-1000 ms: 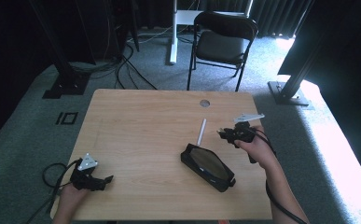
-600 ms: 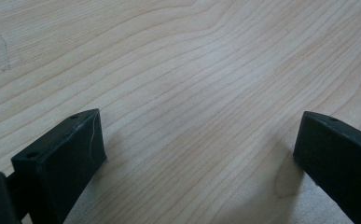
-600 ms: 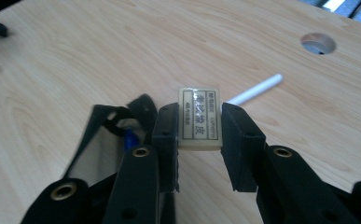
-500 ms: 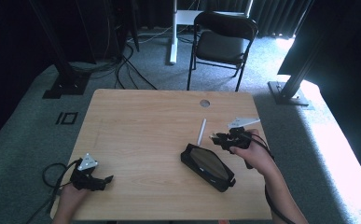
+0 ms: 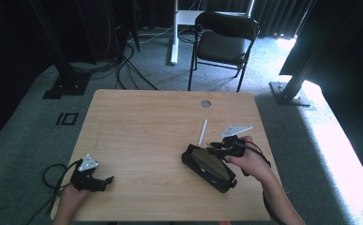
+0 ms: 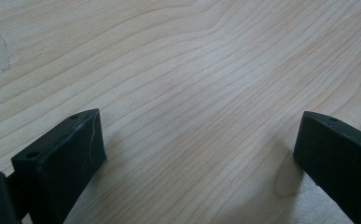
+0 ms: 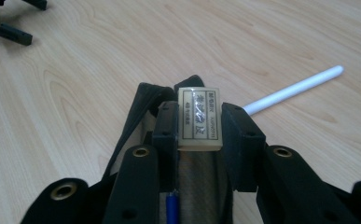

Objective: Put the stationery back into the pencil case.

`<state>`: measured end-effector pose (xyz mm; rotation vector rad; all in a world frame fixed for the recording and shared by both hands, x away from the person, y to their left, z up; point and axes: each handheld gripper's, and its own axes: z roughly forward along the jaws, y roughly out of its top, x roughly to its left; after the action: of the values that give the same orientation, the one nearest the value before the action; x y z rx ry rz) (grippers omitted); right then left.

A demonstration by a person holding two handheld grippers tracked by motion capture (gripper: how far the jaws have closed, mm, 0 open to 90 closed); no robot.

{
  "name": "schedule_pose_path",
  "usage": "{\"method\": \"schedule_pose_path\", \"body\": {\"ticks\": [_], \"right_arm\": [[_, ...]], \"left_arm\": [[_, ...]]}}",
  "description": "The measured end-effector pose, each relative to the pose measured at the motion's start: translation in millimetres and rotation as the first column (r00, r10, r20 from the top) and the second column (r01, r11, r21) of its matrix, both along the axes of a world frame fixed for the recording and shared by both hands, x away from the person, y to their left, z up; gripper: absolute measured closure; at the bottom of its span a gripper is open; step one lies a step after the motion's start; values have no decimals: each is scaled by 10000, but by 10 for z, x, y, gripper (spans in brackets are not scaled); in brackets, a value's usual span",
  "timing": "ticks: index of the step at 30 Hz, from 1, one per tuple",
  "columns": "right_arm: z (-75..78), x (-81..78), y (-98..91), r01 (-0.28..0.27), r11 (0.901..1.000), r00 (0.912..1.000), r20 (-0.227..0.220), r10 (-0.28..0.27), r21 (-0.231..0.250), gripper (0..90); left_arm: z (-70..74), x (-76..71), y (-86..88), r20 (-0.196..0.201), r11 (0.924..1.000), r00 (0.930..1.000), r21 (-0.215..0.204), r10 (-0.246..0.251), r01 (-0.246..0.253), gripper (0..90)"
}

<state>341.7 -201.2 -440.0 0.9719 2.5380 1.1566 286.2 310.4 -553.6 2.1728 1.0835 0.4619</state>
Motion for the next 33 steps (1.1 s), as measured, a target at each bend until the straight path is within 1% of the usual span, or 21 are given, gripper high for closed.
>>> {"method": "schedule_pose_path", "body": {"ticks": [6, 10, 12, 17, 19, 20, 24, 33], "right_arm": [[-66, -24, 62, -316, 9992, 9993, -230, 311, -232, 684], [-127, -21, 112, -459, 9984, 9979, -470, 443, -335, 684], [-149, -22, 139, -520, 9974, 9976, -490, 496, -496, 684], [-225, -20, 199, -624, 9960, 9960, -672, 581, -634, 684], [-246, -19, 210, -632, 9959, 9956, -736, 585, -642, 684], [-299, -12, 226, -588, 9949, 9954, -799, 523, -819, 683], [-363, -6, 235, -536, 9941, 9947, -922, 449, -942, 684], [-455, 14, 290, -523, 9874, 9926, -1165, 349, -1491, 683]], "left_arm": [[0, 0, 0, -4, 10000, 10000, 3, 4, -4, 22], [0, 0, 0, -3, 10000, 10000, 3, 3, -3, 22], [0, 0, 0, -4, 10000, 10000, 9, 1, -1, 22], [0, 0, 0, -5, 10000, 10000, 7, 3, -3, 22], [0, 0, 1, -1, 10000, 10000, 7, -3, 3, 22], [0, 0, 0, -4, 10000, 10000, 5, 3, -3, 22], [1, 0, 0, -6, 10000, 10000, 9, 2, -2, 22], [0, 0, 0, -3, 10000, 10000, 4, 0, 0, 22]]}}
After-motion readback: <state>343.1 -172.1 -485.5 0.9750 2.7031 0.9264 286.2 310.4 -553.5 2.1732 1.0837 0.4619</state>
